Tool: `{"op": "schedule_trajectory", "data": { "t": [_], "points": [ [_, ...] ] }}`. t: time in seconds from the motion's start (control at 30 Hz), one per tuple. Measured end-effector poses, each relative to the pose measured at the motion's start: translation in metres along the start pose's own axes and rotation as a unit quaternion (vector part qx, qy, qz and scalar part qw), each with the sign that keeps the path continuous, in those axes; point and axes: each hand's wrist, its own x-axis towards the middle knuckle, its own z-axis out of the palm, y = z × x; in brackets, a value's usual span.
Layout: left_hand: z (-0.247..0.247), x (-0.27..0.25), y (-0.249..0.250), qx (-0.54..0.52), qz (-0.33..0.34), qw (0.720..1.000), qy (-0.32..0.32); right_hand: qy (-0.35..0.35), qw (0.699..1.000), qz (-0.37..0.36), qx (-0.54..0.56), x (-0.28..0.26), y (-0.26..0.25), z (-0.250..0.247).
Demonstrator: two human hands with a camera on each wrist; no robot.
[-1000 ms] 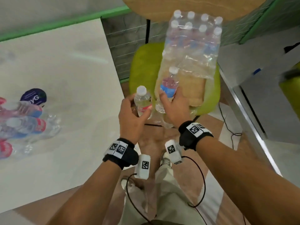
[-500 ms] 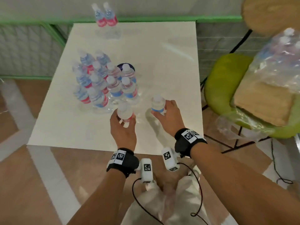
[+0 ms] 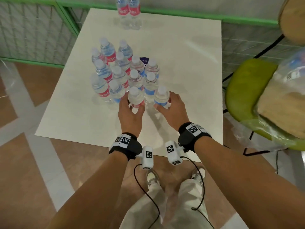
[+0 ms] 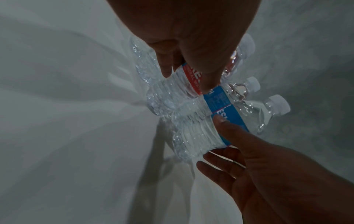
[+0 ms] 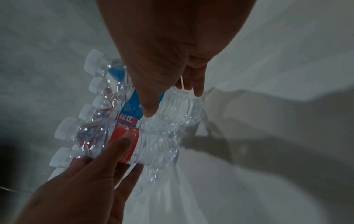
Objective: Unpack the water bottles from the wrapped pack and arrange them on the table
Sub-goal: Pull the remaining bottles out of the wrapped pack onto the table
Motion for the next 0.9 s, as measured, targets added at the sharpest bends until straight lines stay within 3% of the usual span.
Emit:
{"op": "schedule_trajectory", "data": {
  "t": [0.13,0.27,0.33,0.43,0.57,0.8,0.9],
  "points": [
    [-0.004,-0.011,-0.001,0.015,-0.009,1.0,0.013,-0.018,0.998,0.059,0.008,-0.007,0.003,-0.023],
    [0.008,-0.049,-0.001,0.053,-0.05,0.996,0.042,0.02,0.997,0.067,0.019,-0.02,0.016,-0.058],
    [0.027,-0.07,0.005,0.084,-0.062,0.994,-0.018,0.051,0.996,0.073,0.021,-0.026,0.027,-0.081],
    [0.072,-0.097,0.017,0.101,-0.055,0.979,-0.168,0.083,0.993,0.08,0.001,-0.037,0.048,-0.12],
    [0.152,-0.124,0.053,0.112,0.003,0.932,-0.345,0.11,0.984,0.135,-0.036,-0.053,0.09,-0.188],
    [0.313,-0.166,0.132,0.122,0.165,0.824,-0.528,0.205,0.959,0.179,-0.079,-0.074,0.154,-0.335],
    [0.378,-0.172,0.168,0.151,0.208,0.802,-0.539,0.225,0.949,0.21,-0.073,-0.07,0.175,-0.389]
  ]
}}
